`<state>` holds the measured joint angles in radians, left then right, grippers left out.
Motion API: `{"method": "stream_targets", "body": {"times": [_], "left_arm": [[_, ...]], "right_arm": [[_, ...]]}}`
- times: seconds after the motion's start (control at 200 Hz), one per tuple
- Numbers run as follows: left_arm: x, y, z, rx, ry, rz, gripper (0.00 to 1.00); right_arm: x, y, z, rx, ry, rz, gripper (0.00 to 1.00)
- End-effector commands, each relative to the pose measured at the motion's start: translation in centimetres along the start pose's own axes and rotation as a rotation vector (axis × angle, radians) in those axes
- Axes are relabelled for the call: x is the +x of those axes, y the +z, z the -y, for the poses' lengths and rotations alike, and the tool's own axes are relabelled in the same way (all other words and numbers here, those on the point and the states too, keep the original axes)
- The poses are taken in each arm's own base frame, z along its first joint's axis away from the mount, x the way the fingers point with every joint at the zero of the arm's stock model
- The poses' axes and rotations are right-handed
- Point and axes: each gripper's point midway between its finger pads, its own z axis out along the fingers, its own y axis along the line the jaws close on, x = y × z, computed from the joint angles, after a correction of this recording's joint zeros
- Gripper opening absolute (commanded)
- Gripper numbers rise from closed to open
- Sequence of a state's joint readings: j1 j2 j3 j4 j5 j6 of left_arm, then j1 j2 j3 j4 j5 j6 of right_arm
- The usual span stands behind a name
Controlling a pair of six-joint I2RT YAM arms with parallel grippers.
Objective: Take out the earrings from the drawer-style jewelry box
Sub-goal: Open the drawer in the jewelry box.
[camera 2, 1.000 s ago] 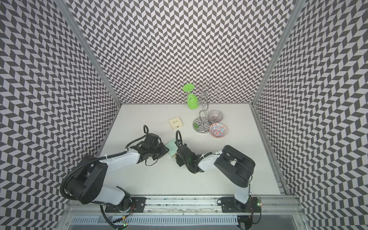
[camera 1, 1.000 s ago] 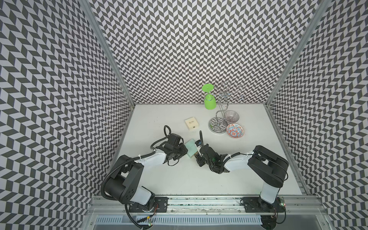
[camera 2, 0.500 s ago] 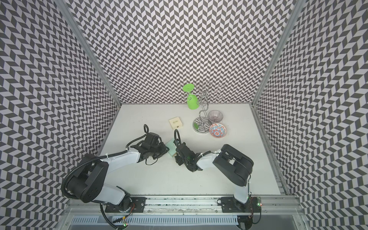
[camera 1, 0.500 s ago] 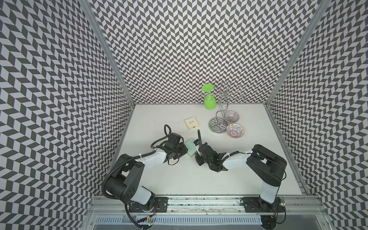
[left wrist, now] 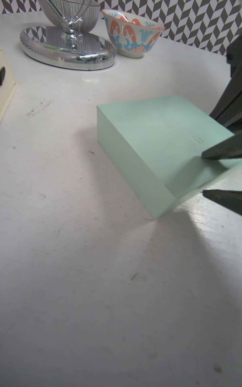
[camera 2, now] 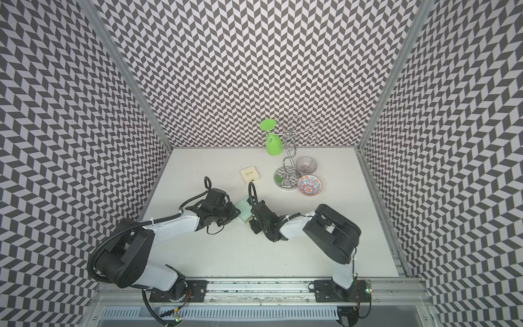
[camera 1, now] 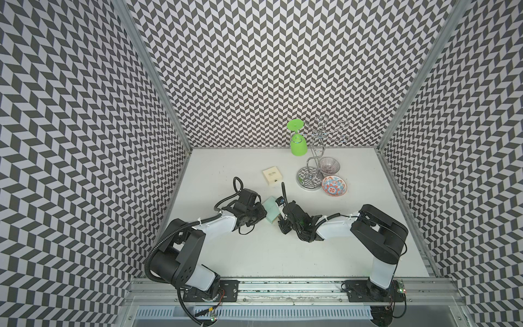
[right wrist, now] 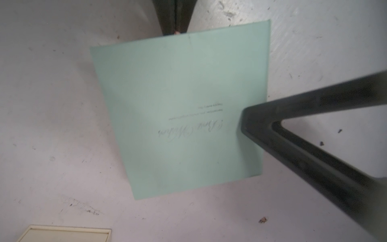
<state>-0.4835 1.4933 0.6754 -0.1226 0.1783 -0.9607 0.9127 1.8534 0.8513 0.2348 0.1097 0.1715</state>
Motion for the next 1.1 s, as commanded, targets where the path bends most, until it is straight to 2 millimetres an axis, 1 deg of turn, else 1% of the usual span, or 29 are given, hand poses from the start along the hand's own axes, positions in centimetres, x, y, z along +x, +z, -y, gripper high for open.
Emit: {"method": "stream_targets", "body": {"times": [0.0,0.115,0.23,0.336,0.486,0.721,0.916,1.097], "left_arm": [[2.8,0.5,-6.9,-0.260,-0.027,-0.087,0.28],[2.6,0.4,-6.6,-0.254,-0.022,-0.080,0.32],[2.4,0.2,-6.2,-0.242,-0.021,-0.072,0.41],[2.3,0.1,-6.0,-0.234,-0.021,-0.065,0.42],[2.3,0.5,-6.3,-0.247,-0.019,-0.070,0.41],[2.2,0.5,-6.6,-0.266,-0.033,-0.059,0.35],[2.1,0.6,-7.0,-0.285,-0.042,-0.055,0.30],[2.1,0.7,-7.1,-0.288,-0.055,-0.054,0.30]], "right_arm": [[0.4,0.4,-0.2,-0.023,-0.024,-0.024,0.00],[0.5,0.1,-0.4,-0.034,-0.034,-0.025,0.00],[0.9,-0.1,-0.6,-0.053,-0.035,-0.039,0.00],[1.4,-0.1,-0.7,-0.068,-0.026,-0.056,0.00],[2.2,-0.3,-0.6,-0.080,-0.014,-0.080,0.00],[4.1,-1.0,-0.2,-0.079,0.010,-0.129,0.00],[5.1,-1.5,-0.1,-0.082,0.025,-0.157,0.00],[6.0,-1.8,0.0,-0.079,0.040,-0.186,0.00]]}}
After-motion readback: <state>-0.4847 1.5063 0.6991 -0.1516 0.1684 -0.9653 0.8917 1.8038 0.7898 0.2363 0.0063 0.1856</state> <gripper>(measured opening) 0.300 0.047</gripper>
